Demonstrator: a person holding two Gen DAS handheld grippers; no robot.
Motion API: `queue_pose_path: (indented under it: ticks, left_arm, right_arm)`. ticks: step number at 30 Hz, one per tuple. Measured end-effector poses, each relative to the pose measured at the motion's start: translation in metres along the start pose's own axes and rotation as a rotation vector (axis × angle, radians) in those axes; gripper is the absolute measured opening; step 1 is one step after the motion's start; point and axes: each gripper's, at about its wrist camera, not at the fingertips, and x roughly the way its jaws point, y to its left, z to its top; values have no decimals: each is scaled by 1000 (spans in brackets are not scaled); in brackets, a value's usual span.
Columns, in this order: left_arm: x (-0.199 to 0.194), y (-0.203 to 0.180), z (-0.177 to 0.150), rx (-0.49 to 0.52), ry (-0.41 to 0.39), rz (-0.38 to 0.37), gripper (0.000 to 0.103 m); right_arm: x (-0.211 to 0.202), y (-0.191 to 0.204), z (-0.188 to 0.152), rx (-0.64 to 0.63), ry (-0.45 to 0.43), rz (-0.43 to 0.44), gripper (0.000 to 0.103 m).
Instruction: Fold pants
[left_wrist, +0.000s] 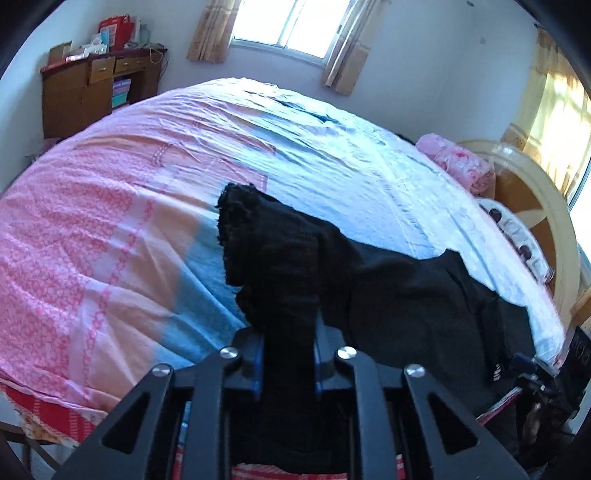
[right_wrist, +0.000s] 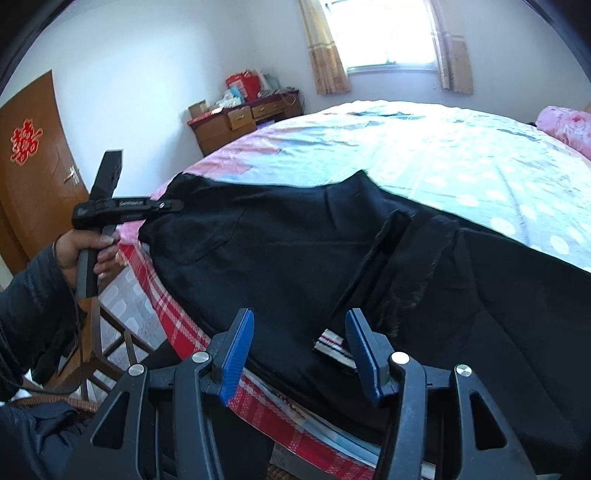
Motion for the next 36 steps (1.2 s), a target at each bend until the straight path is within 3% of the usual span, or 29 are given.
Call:
queue_pose_path:
  ticks: [4,13,16,21,23,29,36]
  left_arm:
    - [-5,1,1,-49,-9,-17,18]
    - [-36,-37,9,48,-64,1,18]
    - [-36,-31,12,-31,-58,-77,16]
    - [-48,-47,21,-49,-88,-164,14]
    - [-56,-68,27,-38,-99,-233,14]
    - [-59,-162,35,52,-45,-442,14]
    - [-41,-274,47,186,11,-592,14]
  right_arm:
    - [1,-9,-2,42,10,-10,54]
    - [2,-25,-3,92,6,-28,54]
    - [3,-29,-3,110,8,-26,54]
    - [-12,-35,3,126,-24,-40,54]
    - [-23,-43,5,145,-30,-55,54]
    - [-58,-92,-8,306,-21,-226,54]
    - [-108,-140,-38,509,-100,-324,54]
